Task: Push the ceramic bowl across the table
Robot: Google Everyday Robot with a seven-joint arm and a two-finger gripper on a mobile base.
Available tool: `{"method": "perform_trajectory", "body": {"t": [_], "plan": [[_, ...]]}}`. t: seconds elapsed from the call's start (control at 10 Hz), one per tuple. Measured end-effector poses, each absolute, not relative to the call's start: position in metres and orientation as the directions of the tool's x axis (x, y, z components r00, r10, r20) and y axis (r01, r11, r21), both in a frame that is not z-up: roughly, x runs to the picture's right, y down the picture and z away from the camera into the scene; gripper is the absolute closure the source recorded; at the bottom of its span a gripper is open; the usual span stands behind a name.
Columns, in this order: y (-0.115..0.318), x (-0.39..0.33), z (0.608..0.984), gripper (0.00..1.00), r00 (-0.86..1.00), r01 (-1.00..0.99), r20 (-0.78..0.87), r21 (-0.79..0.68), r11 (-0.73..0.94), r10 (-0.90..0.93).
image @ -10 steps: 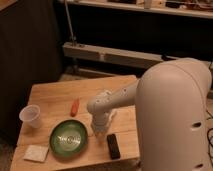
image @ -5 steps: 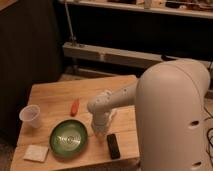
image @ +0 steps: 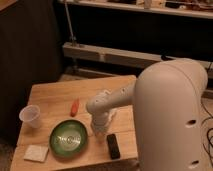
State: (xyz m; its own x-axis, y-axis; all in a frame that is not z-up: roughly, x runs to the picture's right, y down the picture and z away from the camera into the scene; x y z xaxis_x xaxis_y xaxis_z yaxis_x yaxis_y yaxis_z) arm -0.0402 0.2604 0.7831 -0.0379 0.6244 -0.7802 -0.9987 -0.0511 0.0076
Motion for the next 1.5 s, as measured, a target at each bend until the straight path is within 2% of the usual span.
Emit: {"method": "perform_trajectory", "body": {"t": [1.5], "plan": [[0.264, -0.089, 0.782, 0.97, 0.075, -0.996, -0.77, -0.085, 0.015, 0.633]]}}
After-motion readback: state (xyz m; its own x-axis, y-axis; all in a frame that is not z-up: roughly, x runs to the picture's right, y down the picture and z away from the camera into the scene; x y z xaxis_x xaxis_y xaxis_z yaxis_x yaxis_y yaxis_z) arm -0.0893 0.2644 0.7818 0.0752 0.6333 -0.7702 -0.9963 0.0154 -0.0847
